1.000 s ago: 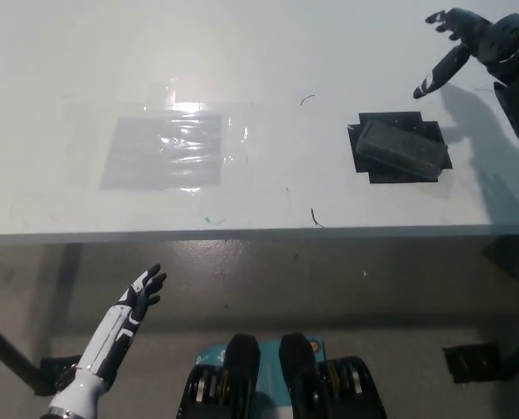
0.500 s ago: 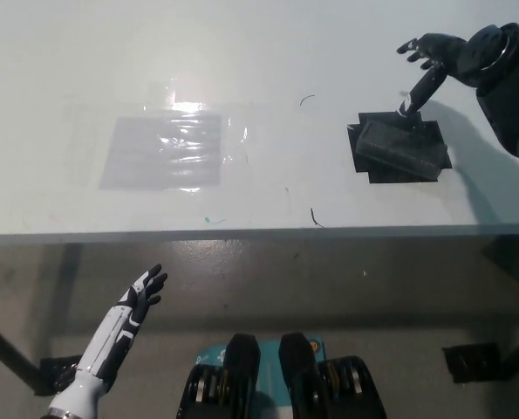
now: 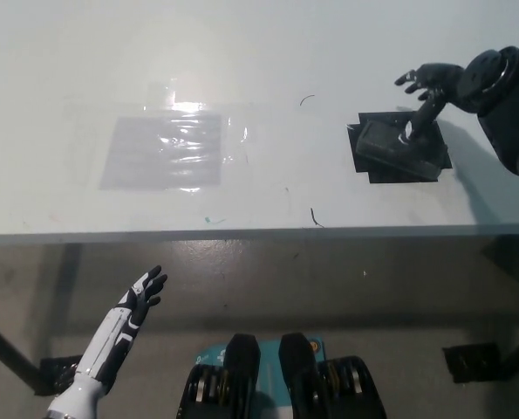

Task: A whiteboard eraser is kept on the black marked spot on the table infront of the robot and the robot uses its right hand to swipe it back and forth on the table twice to clean it

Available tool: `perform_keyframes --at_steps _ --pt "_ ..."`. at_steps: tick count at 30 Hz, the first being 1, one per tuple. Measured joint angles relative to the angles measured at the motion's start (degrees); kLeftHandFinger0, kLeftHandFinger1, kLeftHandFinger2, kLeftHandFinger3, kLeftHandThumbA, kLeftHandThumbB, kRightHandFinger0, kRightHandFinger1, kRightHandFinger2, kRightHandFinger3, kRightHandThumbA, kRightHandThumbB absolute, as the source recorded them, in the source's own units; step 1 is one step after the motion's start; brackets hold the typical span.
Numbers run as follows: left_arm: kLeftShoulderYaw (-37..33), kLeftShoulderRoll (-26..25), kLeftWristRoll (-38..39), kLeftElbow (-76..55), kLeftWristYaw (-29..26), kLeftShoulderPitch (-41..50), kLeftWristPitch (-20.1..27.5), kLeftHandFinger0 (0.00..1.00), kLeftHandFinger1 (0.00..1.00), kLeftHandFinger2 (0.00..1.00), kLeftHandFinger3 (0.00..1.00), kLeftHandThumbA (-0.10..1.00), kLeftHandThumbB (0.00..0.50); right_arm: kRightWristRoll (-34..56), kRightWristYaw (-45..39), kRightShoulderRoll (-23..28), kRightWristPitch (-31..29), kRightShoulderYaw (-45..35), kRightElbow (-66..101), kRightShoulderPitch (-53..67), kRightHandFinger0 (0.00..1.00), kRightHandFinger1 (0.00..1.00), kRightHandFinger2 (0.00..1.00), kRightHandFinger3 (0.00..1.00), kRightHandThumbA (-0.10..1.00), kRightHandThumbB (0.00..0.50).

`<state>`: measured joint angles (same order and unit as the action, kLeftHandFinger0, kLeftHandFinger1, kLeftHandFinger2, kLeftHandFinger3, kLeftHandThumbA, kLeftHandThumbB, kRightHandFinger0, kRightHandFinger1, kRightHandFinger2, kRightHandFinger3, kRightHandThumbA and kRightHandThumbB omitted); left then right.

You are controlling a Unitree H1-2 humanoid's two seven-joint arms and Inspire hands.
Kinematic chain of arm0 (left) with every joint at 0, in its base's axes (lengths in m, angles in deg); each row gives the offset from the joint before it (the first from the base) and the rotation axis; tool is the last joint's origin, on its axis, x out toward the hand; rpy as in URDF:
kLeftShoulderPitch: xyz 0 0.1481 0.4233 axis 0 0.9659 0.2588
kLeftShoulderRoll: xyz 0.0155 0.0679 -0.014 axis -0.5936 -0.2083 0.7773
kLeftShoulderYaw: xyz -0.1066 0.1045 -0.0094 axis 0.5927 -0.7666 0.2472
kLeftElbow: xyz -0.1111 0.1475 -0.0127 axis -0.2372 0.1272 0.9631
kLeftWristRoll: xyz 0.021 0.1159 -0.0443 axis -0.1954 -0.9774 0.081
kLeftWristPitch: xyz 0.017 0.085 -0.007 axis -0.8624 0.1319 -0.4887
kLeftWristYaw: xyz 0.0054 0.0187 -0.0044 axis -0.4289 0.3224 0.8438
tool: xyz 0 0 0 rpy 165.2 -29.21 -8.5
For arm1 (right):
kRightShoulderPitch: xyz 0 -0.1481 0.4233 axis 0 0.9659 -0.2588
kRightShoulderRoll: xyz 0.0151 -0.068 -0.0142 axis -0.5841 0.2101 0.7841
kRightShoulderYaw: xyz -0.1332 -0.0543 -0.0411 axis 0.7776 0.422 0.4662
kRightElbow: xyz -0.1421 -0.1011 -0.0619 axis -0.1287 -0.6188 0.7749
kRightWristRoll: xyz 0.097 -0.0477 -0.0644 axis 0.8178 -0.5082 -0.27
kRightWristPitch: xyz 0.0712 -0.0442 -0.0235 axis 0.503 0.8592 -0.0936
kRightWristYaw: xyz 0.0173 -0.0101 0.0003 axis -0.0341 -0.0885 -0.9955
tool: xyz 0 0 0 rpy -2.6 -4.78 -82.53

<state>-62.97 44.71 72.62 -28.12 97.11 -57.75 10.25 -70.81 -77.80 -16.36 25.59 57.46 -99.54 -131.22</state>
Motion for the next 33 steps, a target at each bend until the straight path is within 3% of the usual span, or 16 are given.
perform_keyframes --at_steps 4,6,17,33 --pt "0.0 0.0 0.0 0.0 0.0 0.0 0.0 1.00 1.00 1.00 1.00 1.00 0.378 -0.8 -0.1 0.2 -0.5 1.7 0.0 0.8 1.00 1.00 1.00 1.00 1.00 0.186" --pt "0.0 0.0 0.0 0.0 0.1 0.0 0.0 1.00 1.00 1.00 1.00 1.00 0.389 -1.1 -0.3 0.4 -1.1 2.1 0.0 1.5 1.00 1.00 1.00 1.00 1.00 0.241" --pt "0.0 0.0 -0.1 0.0 0.3 -0.1 0.0 1.00 1.00 1.00 1.00 1.00 0.402 -1.1 -0.5 0.6 -1.0 2.2 -0.2 2.1 1.00 1.00 1.00 1.00 1.00 0.207" --pt "0.0 -0.1 -0.1 0.0 0.8 -0.8 0.0 1.00 1.00 1.00 1.00 1.00 0.417 -1.3 0.6 -0.7 -0.9 2.9 -0.4 3.4 1.00 1.00 1.00 1.00 1.00 0.237"
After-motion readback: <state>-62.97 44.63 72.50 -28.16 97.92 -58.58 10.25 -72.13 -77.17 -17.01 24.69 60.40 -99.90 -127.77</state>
